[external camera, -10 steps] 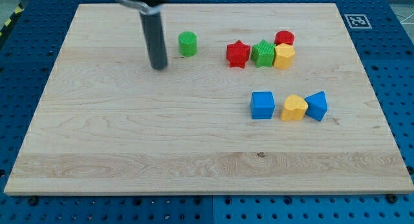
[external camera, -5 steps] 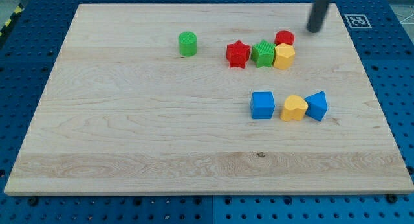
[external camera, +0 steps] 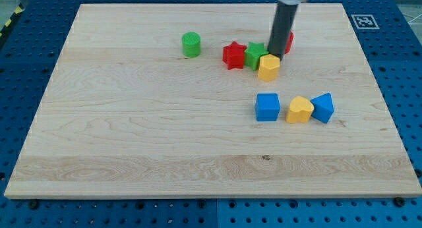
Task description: Move yellow hexagon closer ot green star
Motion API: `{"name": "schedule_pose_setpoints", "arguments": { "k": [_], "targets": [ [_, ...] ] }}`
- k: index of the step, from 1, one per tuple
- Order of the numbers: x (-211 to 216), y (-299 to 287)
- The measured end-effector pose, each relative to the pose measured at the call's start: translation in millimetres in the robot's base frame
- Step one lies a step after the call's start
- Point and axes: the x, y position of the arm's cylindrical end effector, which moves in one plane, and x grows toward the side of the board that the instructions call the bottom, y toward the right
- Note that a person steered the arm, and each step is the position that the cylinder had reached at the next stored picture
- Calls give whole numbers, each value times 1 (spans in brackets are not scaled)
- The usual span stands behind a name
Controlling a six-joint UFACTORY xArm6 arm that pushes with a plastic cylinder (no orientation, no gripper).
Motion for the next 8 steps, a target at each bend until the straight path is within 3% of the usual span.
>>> {"name": "schedule_pose_setpoints", "arguments": {
  "k": [2, 4, 5, 6, 7, 8],
  "targets": [
    [35, -49],
    [26, 1],
    [0, 10],
    [7, 49],
    [47, 92],
    [67, 87]
  ]
}}
